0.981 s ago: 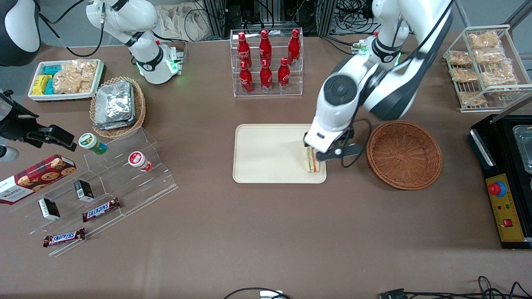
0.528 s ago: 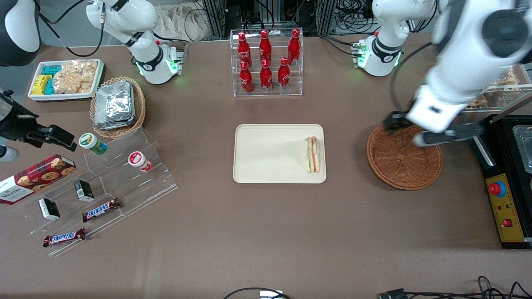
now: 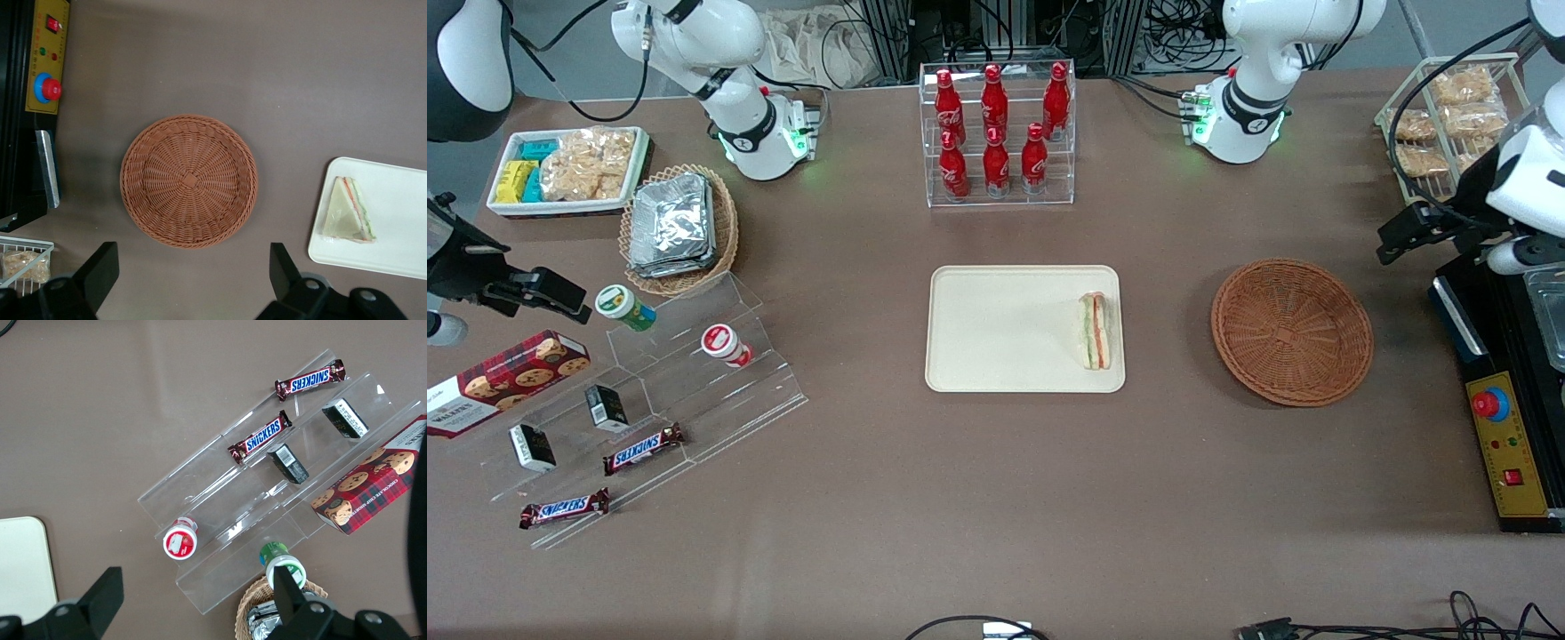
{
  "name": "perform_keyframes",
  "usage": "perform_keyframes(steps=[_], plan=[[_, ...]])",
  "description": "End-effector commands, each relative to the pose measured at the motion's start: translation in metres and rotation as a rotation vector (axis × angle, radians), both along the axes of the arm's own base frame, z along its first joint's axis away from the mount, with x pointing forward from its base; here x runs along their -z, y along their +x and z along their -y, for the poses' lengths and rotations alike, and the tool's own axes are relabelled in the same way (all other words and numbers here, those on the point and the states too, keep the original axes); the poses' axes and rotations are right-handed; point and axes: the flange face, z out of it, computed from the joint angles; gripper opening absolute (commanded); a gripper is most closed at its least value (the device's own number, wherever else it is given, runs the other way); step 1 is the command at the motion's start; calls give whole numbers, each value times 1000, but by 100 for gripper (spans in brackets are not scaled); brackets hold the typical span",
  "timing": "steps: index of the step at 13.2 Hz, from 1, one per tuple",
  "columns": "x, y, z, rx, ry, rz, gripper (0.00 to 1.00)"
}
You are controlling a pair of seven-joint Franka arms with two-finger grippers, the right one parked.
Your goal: Place sandwich from basket to tray
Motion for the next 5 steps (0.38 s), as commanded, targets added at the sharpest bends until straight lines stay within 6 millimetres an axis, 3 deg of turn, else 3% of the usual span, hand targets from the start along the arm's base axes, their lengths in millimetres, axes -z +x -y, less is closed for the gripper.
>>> perform_keyframes(steps=[1, 5], plan=[[-3, 5, -8, 2, -6, -1, 100], [2, 10, -8, -3, -16, -9, 100]])
